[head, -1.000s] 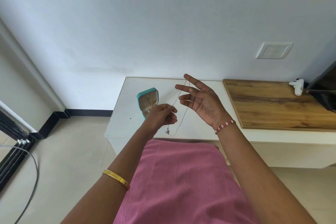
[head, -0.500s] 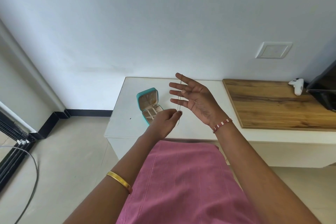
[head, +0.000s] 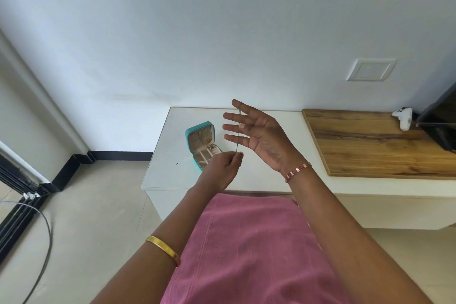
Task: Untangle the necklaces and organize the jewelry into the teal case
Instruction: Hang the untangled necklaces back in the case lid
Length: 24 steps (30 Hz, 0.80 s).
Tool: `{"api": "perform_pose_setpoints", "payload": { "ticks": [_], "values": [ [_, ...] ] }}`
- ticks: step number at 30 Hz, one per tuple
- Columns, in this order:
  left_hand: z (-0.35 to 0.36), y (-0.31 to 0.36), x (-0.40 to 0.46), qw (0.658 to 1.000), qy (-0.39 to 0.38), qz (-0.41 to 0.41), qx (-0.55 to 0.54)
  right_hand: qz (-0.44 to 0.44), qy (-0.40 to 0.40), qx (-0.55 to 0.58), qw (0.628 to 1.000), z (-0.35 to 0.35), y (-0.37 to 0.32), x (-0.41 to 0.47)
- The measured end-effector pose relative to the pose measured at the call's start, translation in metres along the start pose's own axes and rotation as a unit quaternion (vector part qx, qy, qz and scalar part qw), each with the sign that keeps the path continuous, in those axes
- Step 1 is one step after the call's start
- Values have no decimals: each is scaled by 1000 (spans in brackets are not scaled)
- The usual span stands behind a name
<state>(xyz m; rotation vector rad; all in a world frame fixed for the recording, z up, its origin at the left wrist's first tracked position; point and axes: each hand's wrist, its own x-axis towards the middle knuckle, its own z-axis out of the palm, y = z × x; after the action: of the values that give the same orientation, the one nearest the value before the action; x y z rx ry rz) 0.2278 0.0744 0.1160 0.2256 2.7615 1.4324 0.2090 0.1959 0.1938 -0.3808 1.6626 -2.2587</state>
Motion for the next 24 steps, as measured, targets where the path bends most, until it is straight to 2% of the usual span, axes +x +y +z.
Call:
{"api": "perform_pose_setpoints", "payload": {
  "ticks": [2, 4, 8, 13, 16, 20, 24],
  "values": [
    [-2, 3, -1, 1000, -4, 4, -19, 3, 12, -32, 999, -1, 0, 1],
    [-2, 4, -2, 999, -3, 3, -50, 8, 37, -134, 990, -3, 1, 4],
    [-2, 6, -4, 995, -11, -2, -102, 31, 71, -332, 940, -13, 8, 11],
    [-3, 4, -2, 993, -20, -14, -119, 27, 64, -446, 893, -19, 13, 12],
    [-3, 3, -1, 990, -9, -23, -137, 25, 41, -541, 840, -22, 11, 11],
    [-4, 3, 0, 988, 4, -36, -148, 39, 11, -589, 807, -23, 10, 8],
    [-7, 6, -1, 980, 23, -59, -188, 49, 7, -567, 822, -26, 15, 6]
  ]
}}
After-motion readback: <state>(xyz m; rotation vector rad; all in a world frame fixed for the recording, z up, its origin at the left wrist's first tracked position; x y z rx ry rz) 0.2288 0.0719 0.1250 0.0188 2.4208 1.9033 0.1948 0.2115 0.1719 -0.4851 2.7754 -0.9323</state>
